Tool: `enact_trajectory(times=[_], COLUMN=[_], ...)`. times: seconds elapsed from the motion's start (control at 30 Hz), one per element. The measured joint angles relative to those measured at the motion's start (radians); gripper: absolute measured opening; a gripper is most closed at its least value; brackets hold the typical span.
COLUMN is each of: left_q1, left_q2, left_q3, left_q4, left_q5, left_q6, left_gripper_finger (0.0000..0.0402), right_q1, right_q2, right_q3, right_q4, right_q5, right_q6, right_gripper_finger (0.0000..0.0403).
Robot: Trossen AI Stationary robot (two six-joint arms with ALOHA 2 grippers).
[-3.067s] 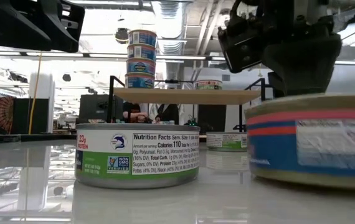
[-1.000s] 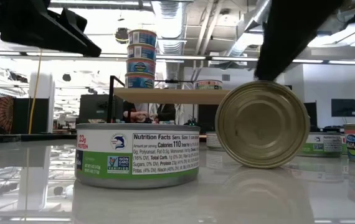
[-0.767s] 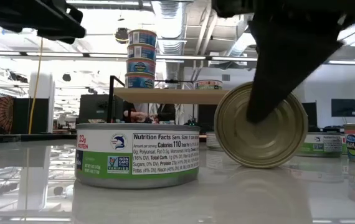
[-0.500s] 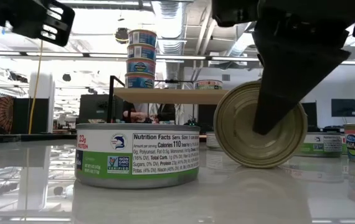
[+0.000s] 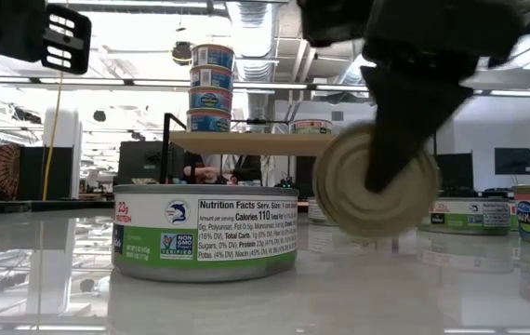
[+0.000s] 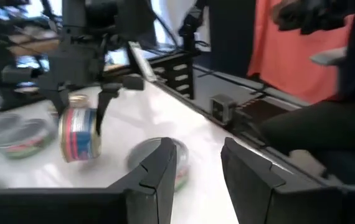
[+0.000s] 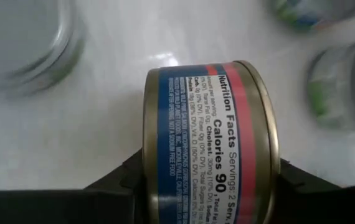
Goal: Stack canned seafood by type on shelf
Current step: Stack the blue tuna can on top of the other blue tuna can on the shelf
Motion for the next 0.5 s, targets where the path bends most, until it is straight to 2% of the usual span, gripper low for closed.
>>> enact_trajectory(times=[0.2,0.37,0.5], left_q1=[0.031,0.042,0.042], left_q2=[-0.104,-0.167,-0.213], left_q3=[-0.065,-0.083,-0.083], left_q4=[0.003,0.006,0.004], left_q5=[-0.081,-0.168,-0.259], left_q6=[0.053,0.104,0.088], left_gripper_finger=[0.0122,0.0122,0.0122], right_q1=[-0.063,-0.108,-0.160], right_q2=[-0.066,-0.109,-0.112], right_q3=[0.106,0.193,0.240], right_q4=[-0.140,-0.145,-0.077], right_q5=[0.154,0.438,0.675], right_q6=[-0.203,-0.510,-0.838], right_gripper_finger=[0.0207,0.0207,0.0207])
